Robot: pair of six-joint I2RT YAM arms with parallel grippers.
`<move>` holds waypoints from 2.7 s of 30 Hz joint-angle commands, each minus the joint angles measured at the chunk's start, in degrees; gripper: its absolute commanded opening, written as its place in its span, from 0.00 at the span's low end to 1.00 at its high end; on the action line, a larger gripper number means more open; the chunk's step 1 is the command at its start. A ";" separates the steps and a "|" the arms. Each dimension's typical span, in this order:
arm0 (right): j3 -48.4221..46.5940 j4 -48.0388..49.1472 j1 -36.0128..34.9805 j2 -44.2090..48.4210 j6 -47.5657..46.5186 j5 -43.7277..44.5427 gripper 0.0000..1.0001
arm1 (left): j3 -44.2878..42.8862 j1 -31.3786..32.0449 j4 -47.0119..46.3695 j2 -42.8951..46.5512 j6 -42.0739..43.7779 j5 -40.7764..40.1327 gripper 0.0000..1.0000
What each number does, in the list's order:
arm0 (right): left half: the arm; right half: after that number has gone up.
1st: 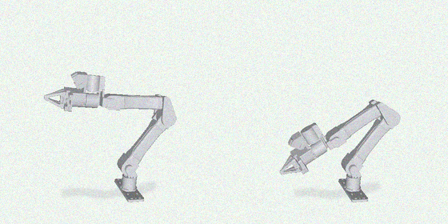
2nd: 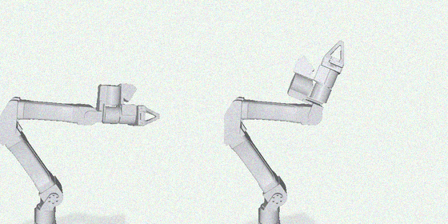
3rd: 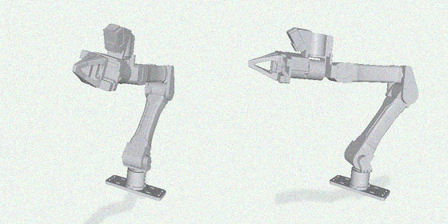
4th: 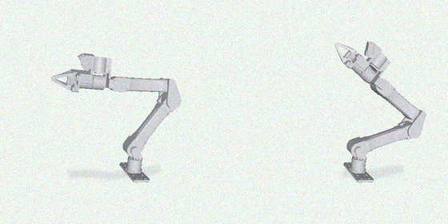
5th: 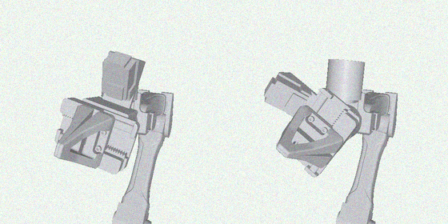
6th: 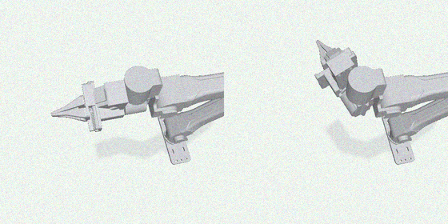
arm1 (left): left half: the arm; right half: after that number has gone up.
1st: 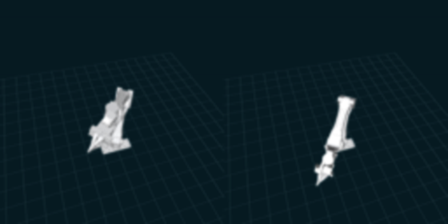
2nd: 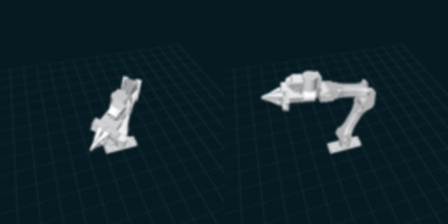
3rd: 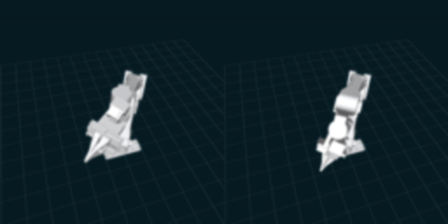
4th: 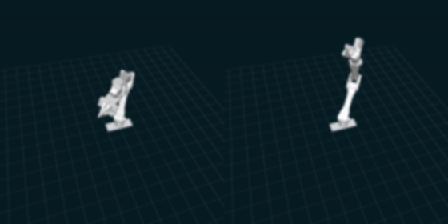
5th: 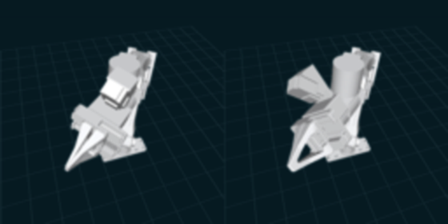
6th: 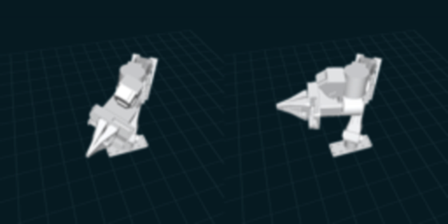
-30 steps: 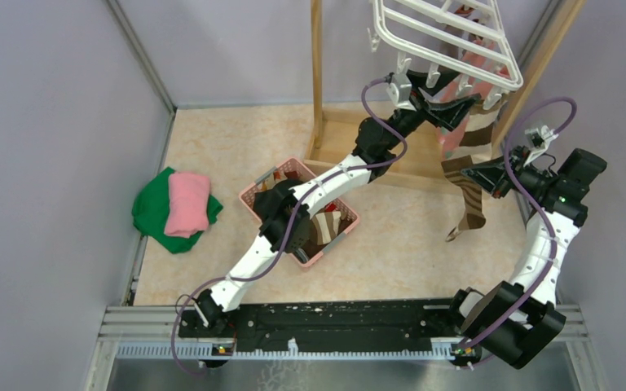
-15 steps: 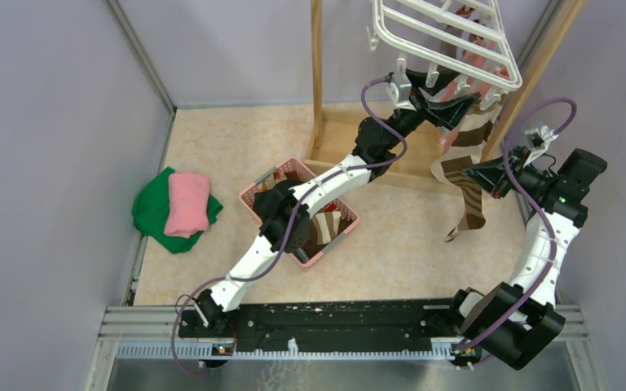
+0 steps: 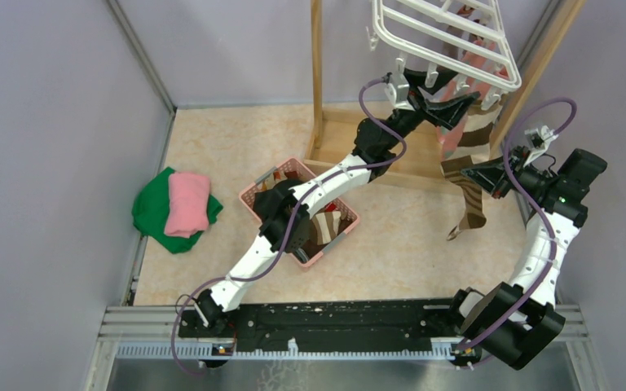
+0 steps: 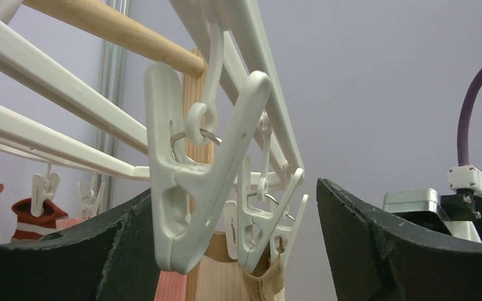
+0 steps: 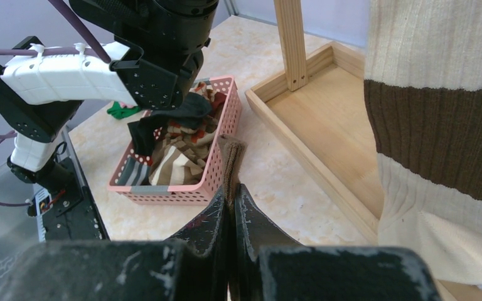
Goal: Clip the socks to the hanger
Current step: Open the clamp at the hanger, then clamp the sock onto the hanger.
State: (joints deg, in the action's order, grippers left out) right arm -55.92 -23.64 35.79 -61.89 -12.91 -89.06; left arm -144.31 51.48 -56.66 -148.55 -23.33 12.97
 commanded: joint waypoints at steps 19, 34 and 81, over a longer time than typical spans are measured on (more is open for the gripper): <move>-1.63 1.51 0.30 1.65 -0.45 -5.79 0.00 | 0.81 -0.12 -4.34 5.68 -2.51 0.94 0.77; -1.59 1.84 0.25 1.59 -0.21 -5.78 0.00 | 0.52 -0.16 -3.63 5.90 -3.34 1.19 0.43; -14.71 2.04 -4.88 -1.26 8.23 4.30 0.00 | 5.00 -0.68 -5.07 8.54 -8.77 -2.47 0.05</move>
State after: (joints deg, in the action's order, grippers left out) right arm -72.77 -42.02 31.88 -62.11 -20.67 -79.50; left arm -139.55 51.16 -58.94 -144.81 -30.41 11.29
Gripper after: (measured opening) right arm 0.008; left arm 0.258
